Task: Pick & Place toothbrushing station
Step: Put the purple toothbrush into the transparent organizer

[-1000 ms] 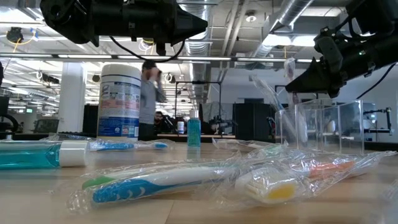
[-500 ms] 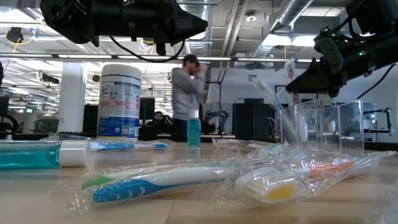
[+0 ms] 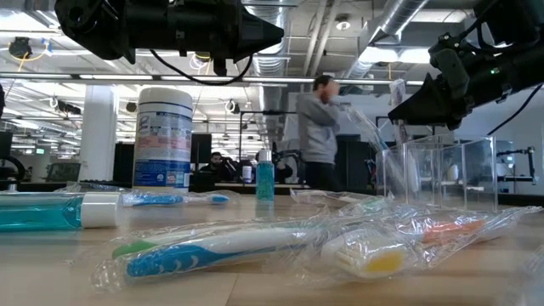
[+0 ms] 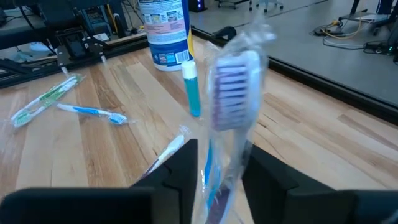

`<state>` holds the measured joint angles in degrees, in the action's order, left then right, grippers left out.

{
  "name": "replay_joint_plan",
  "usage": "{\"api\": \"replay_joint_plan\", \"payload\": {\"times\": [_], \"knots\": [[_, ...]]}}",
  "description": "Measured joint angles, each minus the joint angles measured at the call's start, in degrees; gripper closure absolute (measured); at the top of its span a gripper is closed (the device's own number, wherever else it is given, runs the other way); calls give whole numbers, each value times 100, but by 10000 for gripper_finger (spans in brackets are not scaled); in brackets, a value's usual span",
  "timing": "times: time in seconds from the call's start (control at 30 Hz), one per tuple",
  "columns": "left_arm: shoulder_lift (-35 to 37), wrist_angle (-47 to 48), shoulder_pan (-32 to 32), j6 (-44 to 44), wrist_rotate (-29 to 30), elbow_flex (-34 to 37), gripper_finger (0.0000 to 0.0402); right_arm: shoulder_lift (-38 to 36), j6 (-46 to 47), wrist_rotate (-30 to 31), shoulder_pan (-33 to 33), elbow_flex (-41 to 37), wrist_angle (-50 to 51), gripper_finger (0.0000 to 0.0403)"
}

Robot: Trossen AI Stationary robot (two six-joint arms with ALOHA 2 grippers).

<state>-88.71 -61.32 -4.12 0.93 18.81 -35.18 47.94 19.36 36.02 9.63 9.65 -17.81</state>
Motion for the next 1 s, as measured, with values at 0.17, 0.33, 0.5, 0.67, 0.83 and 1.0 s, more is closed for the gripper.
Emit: {"api": "replay_joint_plan", "payload": {"times": [0.17,0.33,0.5,0.67,0.83,1.0], "knots": [[0,0,0,0,0,0,349,0,-75,1,0,25,50,241],[0,0,0,1,1,0,349,0,-285,23,0,216,248,207],[0,0,0,0,0,0,349,0,-295,276,0,316,488,189],[0,0,0,0,0,0,349,-10,-350,444,0,326,522,184],[0,0,0,0,0,0,349,-76,-469,477,0,328,522,183],[0,0,0,1,1,0,349,-337,-634,584,0,330,555,183]]}}
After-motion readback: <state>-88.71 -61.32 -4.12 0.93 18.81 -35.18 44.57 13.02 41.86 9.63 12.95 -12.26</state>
